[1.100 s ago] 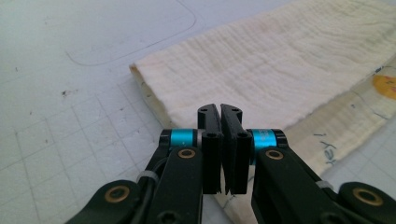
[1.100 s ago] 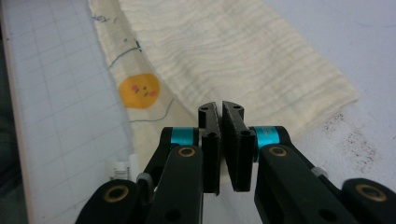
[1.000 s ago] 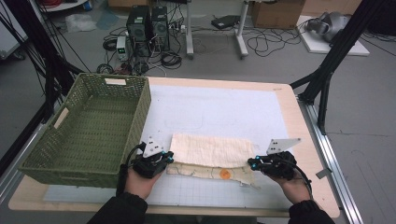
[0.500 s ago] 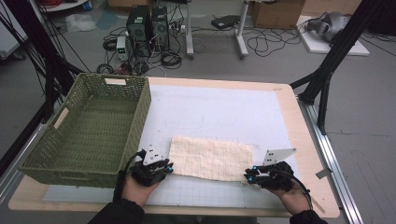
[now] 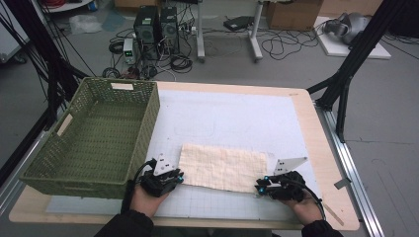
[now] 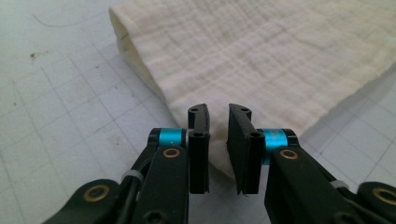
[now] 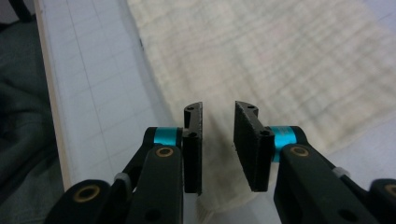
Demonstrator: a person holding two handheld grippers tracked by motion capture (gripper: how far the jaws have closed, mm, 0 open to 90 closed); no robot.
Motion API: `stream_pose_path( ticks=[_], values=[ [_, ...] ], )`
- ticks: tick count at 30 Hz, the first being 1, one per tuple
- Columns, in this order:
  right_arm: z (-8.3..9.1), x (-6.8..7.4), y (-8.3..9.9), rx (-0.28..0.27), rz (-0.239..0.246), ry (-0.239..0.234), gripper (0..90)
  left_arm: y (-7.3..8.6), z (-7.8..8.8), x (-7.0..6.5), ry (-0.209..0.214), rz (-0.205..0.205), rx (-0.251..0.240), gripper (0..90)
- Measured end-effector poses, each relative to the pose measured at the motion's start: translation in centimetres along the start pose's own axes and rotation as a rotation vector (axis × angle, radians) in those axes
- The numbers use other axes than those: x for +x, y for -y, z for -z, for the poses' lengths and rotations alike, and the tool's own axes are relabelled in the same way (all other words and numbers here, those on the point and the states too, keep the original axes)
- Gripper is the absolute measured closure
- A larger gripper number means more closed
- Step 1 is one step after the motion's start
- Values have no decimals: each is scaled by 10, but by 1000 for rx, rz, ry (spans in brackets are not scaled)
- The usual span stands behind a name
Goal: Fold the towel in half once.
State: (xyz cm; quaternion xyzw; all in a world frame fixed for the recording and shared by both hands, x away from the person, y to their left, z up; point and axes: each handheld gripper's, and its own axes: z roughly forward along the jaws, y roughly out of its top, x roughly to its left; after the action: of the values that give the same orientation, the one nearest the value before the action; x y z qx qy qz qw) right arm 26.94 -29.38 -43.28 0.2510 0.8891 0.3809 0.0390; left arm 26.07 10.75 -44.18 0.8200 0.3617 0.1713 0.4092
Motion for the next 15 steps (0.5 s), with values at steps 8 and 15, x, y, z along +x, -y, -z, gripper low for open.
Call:
stream_pose_path(
  ticks=[8,15],
  values=[
    [10,-7,-6,-116,-32,38,635,-5,9,1,19,16,-111,698],
    [13,-9,-5,-161,-63,56,610,-4,9,2,22,9,-118,702]
  ],
)
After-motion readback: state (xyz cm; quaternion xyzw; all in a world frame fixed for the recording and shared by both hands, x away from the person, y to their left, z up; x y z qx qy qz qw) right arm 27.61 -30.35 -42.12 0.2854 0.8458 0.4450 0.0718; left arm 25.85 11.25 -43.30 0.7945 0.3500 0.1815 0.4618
